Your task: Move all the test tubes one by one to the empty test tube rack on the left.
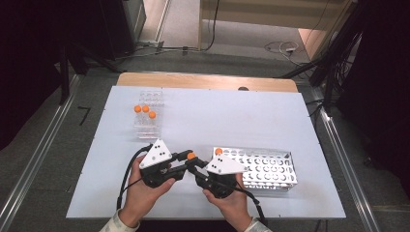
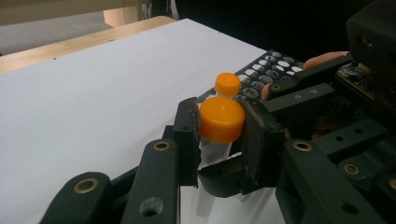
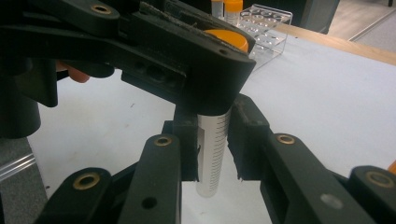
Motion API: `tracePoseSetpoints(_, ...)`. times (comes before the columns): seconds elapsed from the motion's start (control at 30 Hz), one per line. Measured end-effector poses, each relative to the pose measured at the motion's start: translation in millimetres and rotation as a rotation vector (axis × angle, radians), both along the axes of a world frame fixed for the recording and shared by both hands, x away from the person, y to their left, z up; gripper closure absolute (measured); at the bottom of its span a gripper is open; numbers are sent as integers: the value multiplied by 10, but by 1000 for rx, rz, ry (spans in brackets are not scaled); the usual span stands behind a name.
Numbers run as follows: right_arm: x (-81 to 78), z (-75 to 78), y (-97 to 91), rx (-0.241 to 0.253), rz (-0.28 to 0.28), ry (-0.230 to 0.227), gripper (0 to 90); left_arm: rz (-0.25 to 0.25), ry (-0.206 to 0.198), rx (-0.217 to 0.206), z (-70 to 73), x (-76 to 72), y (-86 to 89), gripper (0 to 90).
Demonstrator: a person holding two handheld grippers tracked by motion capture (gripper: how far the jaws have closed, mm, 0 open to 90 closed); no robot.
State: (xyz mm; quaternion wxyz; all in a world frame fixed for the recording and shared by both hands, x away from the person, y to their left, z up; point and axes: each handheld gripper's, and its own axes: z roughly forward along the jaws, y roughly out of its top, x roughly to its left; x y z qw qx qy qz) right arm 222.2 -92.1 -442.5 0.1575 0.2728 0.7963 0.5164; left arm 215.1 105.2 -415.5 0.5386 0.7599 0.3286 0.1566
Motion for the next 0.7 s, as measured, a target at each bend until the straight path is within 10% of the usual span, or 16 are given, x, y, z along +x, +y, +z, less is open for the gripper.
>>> tracePoseSetpoints(0.7, -219, 96, -78, 35, 78, -15, 207, 158, 6, -71, 100, 186, 440, 704)
